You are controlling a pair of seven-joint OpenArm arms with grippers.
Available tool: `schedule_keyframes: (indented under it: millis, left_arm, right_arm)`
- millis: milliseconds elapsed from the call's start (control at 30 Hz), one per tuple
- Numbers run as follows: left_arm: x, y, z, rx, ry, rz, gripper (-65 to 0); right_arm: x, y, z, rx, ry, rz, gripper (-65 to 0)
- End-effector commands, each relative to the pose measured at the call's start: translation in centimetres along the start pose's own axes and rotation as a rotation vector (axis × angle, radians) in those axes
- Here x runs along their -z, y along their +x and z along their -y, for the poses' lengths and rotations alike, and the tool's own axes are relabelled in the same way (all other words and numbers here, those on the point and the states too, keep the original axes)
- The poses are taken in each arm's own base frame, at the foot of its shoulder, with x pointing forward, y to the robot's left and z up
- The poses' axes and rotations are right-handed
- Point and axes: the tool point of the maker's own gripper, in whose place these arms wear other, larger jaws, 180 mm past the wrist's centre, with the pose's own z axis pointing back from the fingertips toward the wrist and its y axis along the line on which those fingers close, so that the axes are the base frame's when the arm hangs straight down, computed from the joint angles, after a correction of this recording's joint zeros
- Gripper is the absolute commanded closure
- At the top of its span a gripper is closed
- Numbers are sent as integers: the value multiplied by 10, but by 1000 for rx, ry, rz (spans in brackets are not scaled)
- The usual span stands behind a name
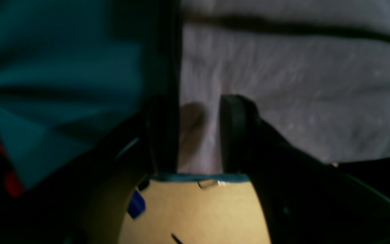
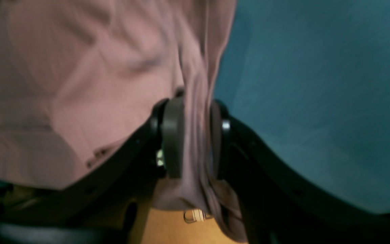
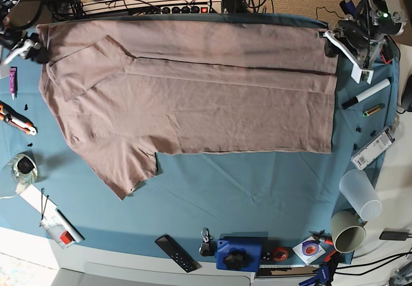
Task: Fold the T-shirt properly
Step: 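Grasp the sleeve corner with the right gripper and pull it inward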
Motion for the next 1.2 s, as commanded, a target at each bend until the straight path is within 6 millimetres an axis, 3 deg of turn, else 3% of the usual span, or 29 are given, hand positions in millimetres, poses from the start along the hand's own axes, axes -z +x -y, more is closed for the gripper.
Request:
schedule_keyframes:
  millis: [0,167,300,433,567,700,833,1033,1167]
  left_arm:
    - [-8,16,0,28,10,65,-267]
    - [-23,59,7,55,5,280,-266]
    - [-24,67,7,52,6,308,-264]
    - [-24,67,7,53,5,309,-264]
    - [-24,67,7,53,5,309,-264]
    - [-24,67,7,53,5,309,-264]
    - [-24,67,7,54,5,308,-264]
    - [-24,68,10,46,-9,315,-264]
    - [-24,71,12,39,-16,326,-264]
  right_arm:
    - [-13,29,-2,-46,-6,80,-147]
    - [-33,78,-16,-98,8,257,-147]
    - [-25,106,-28,-135,22,307,-147]
    - [2,132,-30,-206,-54,296,-147]
    - [37,157,-47,-265,-45,282,-147]
    - [81,175,-60,-253,2,231,-147]
    - [110,198,-61,-221,9,255,-147]
    - [141,212,-67,-292,-38,195,-147]
    - [159,201,-61,-314,-86,140,-147]
